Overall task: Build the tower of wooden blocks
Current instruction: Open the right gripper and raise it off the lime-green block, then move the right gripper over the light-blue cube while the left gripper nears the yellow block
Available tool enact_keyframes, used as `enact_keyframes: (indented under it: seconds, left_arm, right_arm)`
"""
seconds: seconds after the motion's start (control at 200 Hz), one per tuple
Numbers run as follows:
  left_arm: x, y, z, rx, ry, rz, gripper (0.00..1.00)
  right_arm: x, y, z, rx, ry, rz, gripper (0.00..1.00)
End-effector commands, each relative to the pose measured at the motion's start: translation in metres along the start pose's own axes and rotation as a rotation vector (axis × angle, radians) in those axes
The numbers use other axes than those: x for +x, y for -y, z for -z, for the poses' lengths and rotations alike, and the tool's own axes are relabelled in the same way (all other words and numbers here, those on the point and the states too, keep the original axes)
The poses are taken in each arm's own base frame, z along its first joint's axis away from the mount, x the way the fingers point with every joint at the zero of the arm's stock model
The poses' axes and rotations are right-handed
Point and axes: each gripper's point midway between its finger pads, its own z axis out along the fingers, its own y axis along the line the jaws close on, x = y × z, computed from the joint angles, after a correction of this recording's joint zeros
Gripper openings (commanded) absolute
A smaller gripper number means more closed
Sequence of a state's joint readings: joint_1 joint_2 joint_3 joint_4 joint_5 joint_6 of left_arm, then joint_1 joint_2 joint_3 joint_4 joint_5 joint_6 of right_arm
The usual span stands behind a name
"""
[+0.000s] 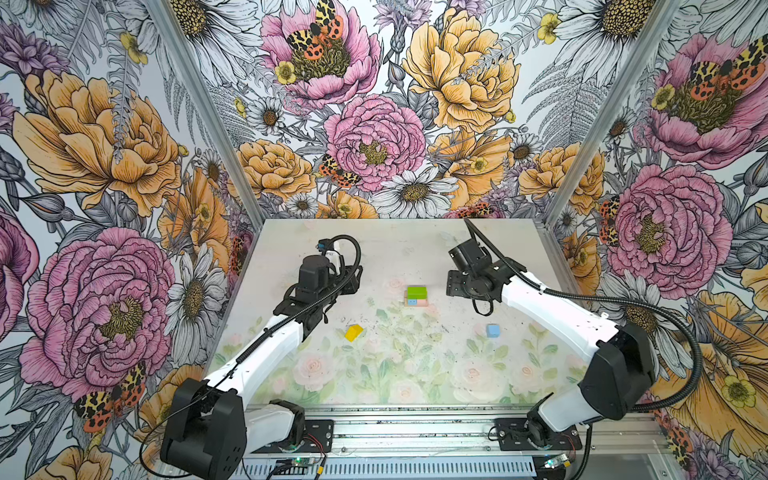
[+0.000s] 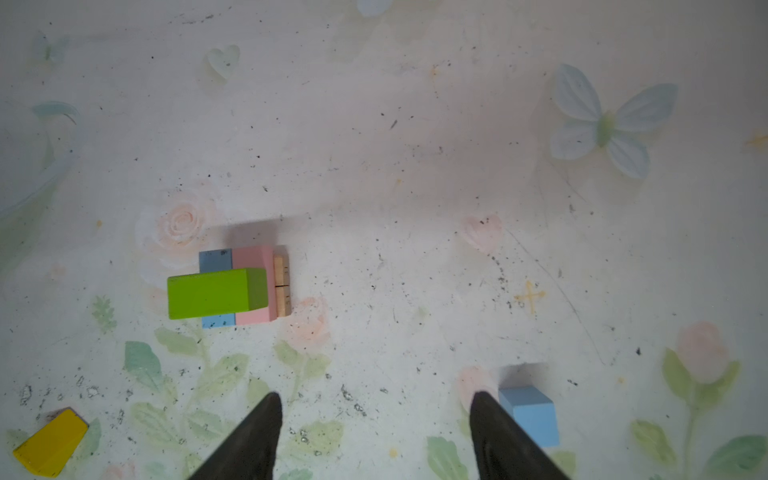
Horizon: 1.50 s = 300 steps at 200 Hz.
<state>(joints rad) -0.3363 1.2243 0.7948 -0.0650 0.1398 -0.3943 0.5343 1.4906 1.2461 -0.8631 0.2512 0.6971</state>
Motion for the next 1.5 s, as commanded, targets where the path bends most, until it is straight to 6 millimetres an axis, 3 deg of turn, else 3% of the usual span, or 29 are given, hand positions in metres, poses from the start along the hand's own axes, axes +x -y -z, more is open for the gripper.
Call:
enact_keyframes:
  seconds: [0.0, 0.285, 0.575, 0.756, 0.911, 1.011, 1.081, 1.291, 1.496]
  left_arm:
    - [0.000, 0.011, -0.006, 0.000, -0.025, -0.026, 0.44]
    - [0.012, 0.032, -0.024, 0.017, -0.085, -0.068, 0.44]
    - [0.020, 0.038, -0.025, 0.005, -0.135, -0.109, 0.45]
    - [0.040, 0.008, 0.005, -0.209, -0.314, -0.192, 0.50]
    - [0.062, -0.016, 0.042, -0.378, -0.383, -0.121, 0.55]
    - [0.078, -0.019, 0.062, -0.410, -0.393, -0.036, 0.61]
    - [0.088, -0.019, 0.067, -0.410, -0.391, 0.041, 0.65]
    - [0.132, -0.025, 0.075, -0.448, -0.450, 0.221, 0.65]
    - [0.150, -0.036, 0.073, -0.493, -0.387, 0.382, 0.65]
  right_arm:
    - [0.006, 0.024, 0.009, 0.024, 0.024, -0.025, 0.73]
    - [0.050, 0.066, 0.001, 0.054, -0.043, -0.087, 0.73]
    - [0.081, 0.088, -0.022, 0.036, -0.126, -0.142, 0.74]
    - [0.077, 0.088, -0.025, 0.012, -0.113, -0.153, 0.74]
    - [0.064, 0.082, -0.020, -0.025, -0.084, -0.142, 0.74]
    - [0.055, 0.080, -0.015, -0.043, -0.059, -0.123, 0.74]
    - [0.050, 0.079, -0.011, -0.057, -0.046, -0.110, 0.74]
    - [0.037, 0.078, 0.003, -0.103, 0.018, -0.102, 0.74]
    - [0.036, 0.076, 0.005, -0.144, 0.050, -0.118, 0.74]
